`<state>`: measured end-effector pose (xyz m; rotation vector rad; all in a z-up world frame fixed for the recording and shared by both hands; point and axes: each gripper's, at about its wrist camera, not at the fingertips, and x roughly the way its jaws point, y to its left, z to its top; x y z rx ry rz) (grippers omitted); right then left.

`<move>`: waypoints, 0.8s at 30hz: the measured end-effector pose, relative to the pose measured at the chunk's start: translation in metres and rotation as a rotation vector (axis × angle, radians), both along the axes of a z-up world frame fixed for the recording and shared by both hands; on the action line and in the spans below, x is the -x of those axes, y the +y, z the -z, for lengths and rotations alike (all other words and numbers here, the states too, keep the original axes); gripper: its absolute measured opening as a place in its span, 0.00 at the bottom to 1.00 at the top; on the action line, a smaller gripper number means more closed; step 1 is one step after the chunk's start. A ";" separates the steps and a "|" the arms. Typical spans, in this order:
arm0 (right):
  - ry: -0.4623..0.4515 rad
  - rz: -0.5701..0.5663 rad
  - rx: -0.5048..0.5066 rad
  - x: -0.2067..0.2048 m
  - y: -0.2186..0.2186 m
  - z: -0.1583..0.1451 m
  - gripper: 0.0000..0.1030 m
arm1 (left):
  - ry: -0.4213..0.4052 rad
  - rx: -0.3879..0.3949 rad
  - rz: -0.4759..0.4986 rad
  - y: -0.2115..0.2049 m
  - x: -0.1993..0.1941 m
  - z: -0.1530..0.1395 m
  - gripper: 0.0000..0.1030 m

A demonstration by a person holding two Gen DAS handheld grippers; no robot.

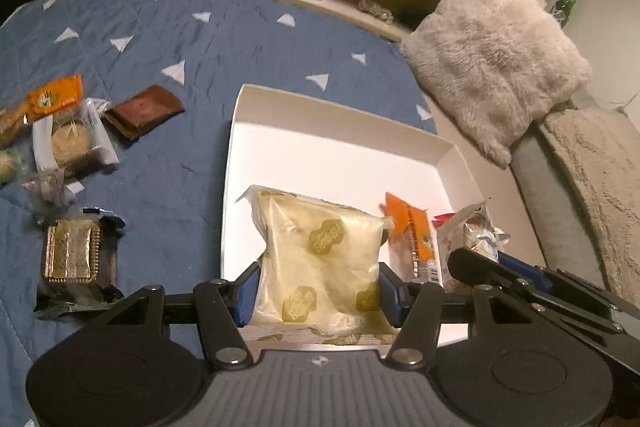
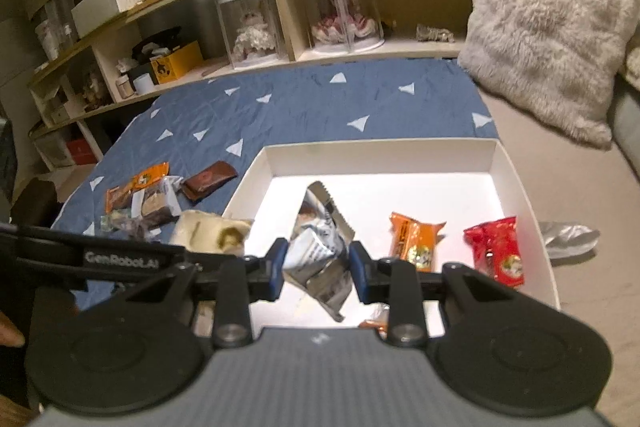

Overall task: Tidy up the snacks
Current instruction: 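Carry clear packet in right tool while left tool carries cream bag to tray, then open right tool over tray while left tool releases cream bag beside it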

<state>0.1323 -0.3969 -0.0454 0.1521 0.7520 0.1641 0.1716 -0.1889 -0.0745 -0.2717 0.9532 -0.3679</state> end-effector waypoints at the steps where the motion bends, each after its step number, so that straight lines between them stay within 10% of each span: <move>1: 0.006 -0.002 -0.001 -0.003 0.001 0.002 0.37 | 0.006 -0.001 -0.002 0.000 -0.002 0.002 0.58; 8: 0.036 -0.007 -0.015 -0.020 0.006 0.014 0.39 | 0.051 0.009 -0.021 0.003 -0.021 0.014 0.58; 12: 0.055 0.015 -0.014 -0.023 0.005 0.018 0.59 | 0.069 0.006 -0.018 0.003 -0.028 0.017 0.63; 24: 0.108 0.038 0.005 -0.019 0.003 0.016 0.59 | 0.073 -0.027 0.005 0.008 -0.025 0.014 0.66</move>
